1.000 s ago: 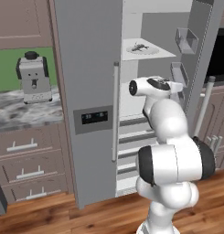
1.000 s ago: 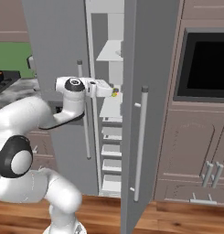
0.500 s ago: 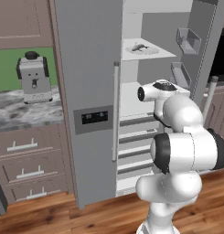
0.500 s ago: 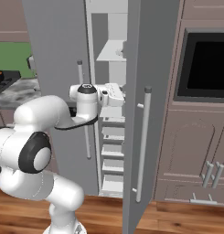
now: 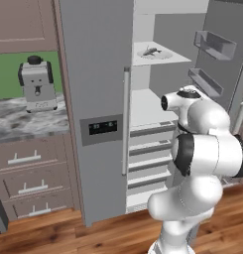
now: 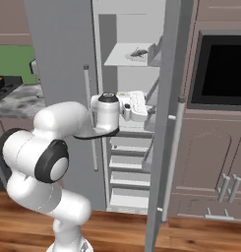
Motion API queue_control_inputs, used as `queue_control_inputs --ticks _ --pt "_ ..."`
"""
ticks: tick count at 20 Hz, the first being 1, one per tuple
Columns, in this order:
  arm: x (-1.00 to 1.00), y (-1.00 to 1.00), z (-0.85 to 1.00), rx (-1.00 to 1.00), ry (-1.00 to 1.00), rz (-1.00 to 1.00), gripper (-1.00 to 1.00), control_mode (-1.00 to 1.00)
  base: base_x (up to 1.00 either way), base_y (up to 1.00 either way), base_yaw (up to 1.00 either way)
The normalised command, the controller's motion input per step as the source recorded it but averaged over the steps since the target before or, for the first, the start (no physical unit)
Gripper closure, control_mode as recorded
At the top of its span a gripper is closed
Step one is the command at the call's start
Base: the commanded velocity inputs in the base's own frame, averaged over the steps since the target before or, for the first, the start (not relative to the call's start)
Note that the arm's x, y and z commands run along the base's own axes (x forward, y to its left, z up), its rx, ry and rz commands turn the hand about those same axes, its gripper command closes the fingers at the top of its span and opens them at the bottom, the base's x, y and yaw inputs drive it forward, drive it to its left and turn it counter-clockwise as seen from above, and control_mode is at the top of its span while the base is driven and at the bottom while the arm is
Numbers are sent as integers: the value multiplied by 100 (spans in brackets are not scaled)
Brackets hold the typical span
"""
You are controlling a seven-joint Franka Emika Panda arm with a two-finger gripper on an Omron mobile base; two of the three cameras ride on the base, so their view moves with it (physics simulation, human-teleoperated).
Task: Retrieve the fish from the fridge and place it on the saucepan with marinade on the stove.
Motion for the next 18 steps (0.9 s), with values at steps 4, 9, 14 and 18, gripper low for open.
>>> queue_control_inputs --ticks 4,9,14,18 --pt "0 -77 1 5 -5 -3 -100 -100 0 0 0" --pt "2 -73 0 6 -1 0 -100 -100 0 0 0" --pt "6 -67 0 3 0 0 -100 -100 0 0 0" --pt "0 -31 0 0 -1 0 -100 -100 0 0 0"
